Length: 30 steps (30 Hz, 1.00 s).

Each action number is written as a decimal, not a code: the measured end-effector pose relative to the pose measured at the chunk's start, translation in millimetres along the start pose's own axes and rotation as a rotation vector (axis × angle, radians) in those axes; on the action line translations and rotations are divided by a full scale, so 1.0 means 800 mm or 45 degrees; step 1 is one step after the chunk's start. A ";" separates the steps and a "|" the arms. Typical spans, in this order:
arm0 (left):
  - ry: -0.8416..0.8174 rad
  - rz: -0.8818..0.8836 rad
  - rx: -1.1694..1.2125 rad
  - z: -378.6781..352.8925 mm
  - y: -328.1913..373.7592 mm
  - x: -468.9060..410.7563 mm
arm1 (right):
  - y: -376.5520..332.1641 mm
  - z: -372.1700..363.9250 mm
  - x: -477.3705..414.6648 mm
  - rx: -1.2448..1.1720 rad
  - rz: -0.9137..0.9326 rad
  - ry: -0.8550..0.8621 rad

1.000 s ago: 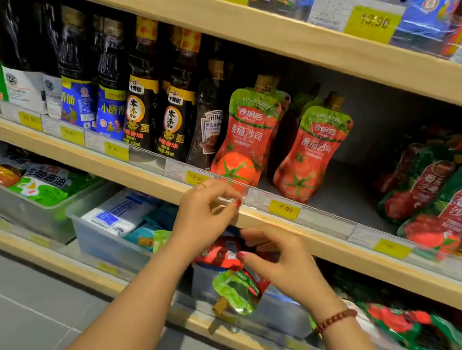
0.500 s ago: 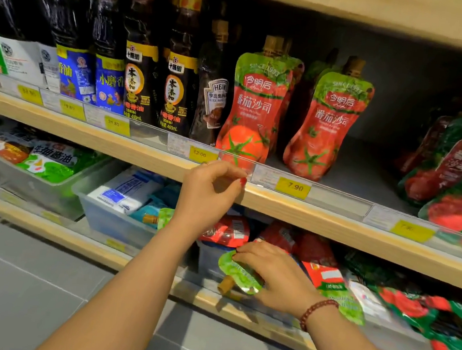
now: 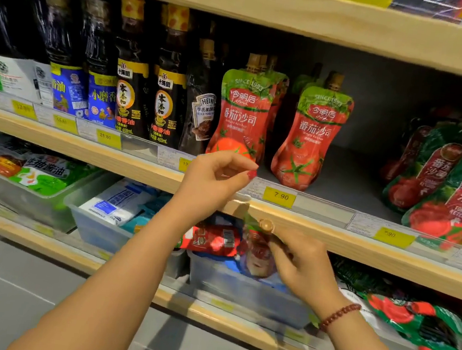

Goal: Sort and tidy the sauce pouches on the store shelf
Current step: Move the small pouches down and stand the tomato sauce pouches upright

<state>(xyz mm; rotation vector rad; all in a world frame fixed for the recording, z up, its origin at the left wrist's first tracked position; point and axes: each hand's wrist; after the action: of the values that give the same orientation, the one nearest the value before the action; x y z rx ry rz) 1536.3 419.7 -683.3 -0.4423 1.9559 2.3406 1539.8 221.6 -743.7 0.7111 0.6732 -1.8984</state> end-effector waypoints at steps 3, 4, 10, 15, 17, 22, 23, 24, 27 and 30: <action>-0.161 -0.056 -0.103 0.006 0.013 0.004 | 0.000 0.019 -0.019 -0.175 -0.238 0.245; -0.206 -0.061 -0.126 0.007 0.016 0.006 | -0.001 0.025 -0.025 -0.269 -0.308 0.292; -0.500 0.073 -0.097 0.006 0.012 0.018 | -0.009 0.065 -0.075 -0.706 -0.361 0.524; -0.395 0.044 -0.051 -0.013 0.009 0.021 | -0.011 0.088 -0.121 -0.935 -0.390 0.664; -0.309 0.006 -0.053 -0.018 0.016 0.016 | -0.011 0.092 -0.134 -0.982 -0.437 0.689; -0.263 -0.035 -0.023 -0.019 0.028 0.002 | -0.007 0.091 -0.147 -0.912 -0.451 0.670; -0.264 -0.034 -0.030 -0.019 0.029 -0.001 | -0.007 0.090 -0.146 -0.875 -0.445 0.672; -0.264 -0.032 -0.032 -0.020 0.029 -0.004 | -0.006 0.089 -0.143 -0.854 -0.439 0.674; -0.242 -0.034 -0.020 -0.019 0.031 -0.017 | 0.004 0.088 -0.124 -0.823 -0.457 0.745; -0.200 -0.034 -0.015 -0.017 0.038 -0.035 | 0.023 0.088 -0.087 -0.538 -0.564 0.815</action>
<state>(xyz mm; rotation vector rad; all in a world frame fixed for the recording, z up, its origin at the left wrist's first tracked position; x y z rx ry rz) 1558.3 404.7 -649.2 -0.2747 1.8552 2.2952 1568.7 205.2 -648.6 0.9479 1.6962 -1.8043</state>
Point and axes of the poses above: each hand's wrist, its own x-axis away from the middle knuckle, its own z-axis out of the back of the hand, y = z × x, and after that the axes turned 14 degrees about z, right-handed
